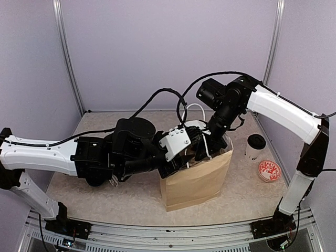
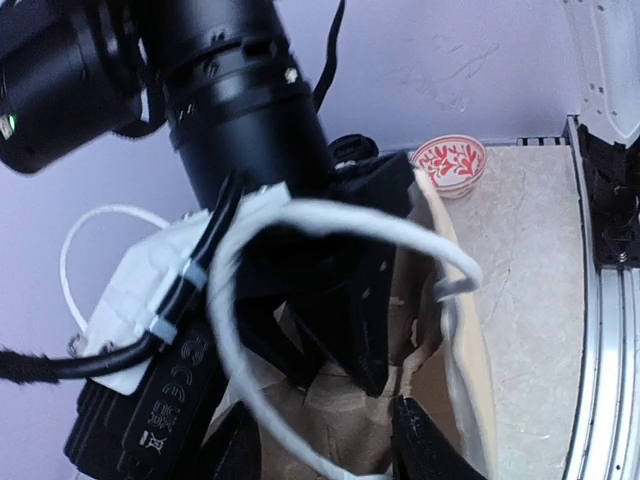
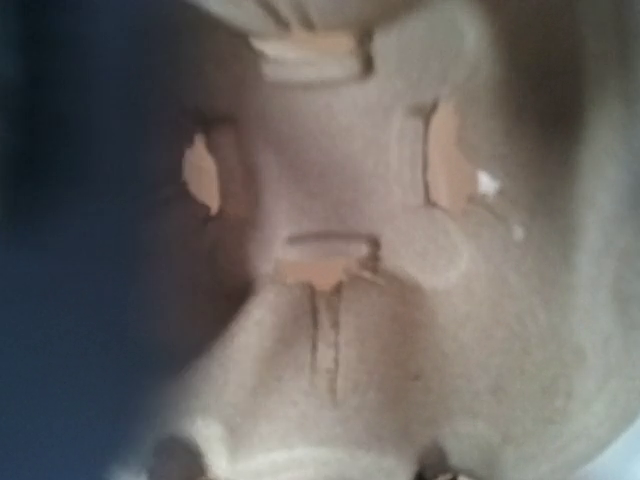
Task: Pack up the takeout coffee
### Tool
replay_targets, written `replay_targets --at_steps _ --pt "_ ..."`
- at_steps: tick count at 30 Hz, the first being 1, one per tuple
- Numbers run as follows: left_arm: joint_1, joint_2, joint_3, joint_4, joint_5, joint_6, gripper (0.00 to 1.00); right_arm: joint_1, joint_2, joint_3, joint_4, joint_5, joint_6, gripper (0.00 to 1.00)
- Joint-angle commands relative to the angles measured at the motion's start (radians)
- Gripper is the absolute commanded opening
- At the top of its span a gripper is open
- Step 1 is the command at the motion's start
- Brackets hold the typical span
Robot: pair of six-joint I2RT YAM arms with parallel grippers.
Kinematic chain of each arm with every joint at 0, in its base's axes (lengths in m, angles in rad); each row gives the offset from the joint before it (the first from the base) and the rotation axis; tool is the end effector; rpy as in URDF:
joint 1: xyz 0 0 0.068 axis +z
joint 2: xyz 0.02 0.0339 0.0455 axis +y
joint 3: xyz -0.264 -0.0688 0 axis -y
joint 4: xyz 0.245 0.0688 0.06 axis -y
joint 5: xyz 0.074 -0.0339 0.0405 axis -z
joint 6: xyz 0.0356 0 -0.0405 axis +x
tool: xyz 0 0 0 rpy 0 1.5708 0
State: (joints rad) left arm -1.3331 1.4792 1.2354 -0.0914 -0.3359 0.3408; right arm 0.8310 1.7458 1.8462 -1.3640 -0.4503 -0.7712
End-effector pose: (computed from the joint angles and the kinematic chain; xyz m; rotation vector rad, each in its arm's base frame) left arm 0.0937 -0.3371 0.3401 1.2502 1.4339 -0.3573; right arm 0.2149 0.2585 0.3566 -2.0644 1.8633 0.6491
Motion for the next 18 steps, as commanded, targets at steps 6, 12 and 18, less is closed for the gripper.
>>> replay_targets --at_steps 6,12,18 --pt "-0.114 -0.130 0.143 -0.112 -0.088 0.006 0.56 0.007 -0.006 -0.018 -0.013 0.103 -0.041 0.12" --pt "-0.041 -0.307 0.038 0.000 -0.120 -0.040 0.63 0.007 -0.008 -0.049 -0.012 0.203 -0.066 0.12" --pt "0.109 -0.419 -0.083 0.082 -0.012 -0.135 0.64 0.010 -0.006 -0.074 -0.012 0.230 -0.074 0.13"
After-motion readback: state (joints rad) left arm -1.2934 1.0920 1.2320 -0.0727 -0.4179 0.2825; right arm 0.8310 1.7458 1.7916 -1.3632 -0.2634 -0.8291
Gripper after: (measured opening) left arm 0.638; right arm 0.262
